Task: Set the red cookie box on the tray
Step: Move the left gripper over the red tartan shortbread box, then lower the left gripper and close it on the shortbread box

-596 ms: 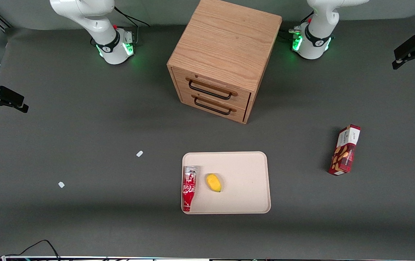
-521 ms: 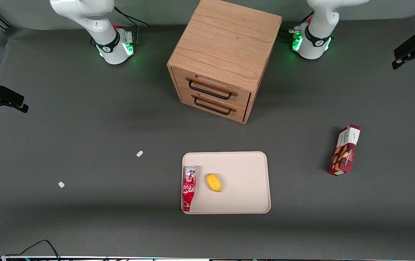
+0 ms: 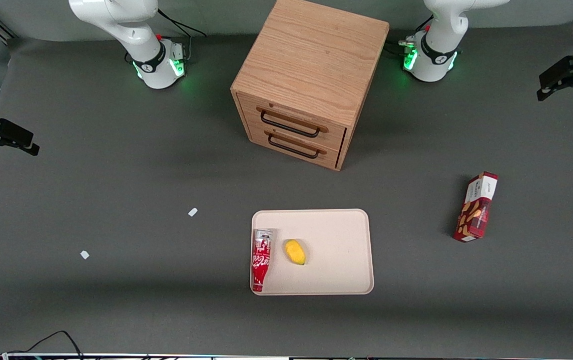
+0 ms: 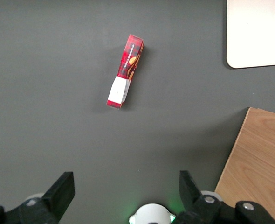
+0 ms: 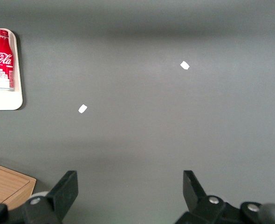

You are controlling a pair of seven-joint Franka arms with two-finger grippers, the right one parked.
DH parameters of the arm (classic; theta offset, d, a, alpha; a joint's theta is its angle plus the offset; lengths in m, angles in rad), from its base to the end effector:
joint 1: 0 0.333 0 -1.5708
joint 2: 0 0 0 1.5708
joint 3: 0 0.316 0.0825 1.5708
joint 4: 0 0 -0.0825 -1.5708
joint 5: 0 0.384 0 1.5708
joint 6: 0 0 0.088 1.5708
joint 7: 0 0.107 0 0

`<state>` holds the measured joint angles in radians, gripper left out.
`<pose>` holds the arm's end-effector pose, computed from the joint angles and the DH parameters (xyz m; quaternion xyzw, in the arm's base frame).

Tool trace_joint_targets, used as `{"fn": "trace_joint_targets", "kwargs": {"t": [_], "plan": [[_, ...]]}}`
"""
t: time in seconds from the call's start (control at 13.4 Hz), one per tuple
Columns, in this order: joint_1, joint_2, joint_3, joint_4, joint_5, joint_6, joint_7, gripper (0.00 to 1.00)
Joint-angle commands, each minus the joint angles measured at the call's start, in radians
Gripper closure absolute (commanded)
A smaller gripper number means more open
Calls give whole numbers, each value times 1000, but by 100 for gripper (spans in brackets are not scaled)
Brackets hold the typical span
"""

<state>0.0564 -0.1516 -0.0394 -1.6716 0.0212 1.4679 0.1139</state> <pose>0.4954 0.0092 0.6483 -0.9984 0.0473 0.0269 0.0118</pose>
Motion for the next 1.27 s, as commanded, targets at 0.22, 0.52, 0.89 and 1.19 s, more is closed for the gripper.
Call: {"fn": "trace_joint_targets", "kwargs": {"t": [0.22,0.52,0.89,1.19], "plan": [[5,176,4,-62,16,215,164,0],[6,285,32,-199,40,498,260,0],[2,391,47,-350,46,813,280,0],[-6,474,70,-399,69,942,369,0]]}}
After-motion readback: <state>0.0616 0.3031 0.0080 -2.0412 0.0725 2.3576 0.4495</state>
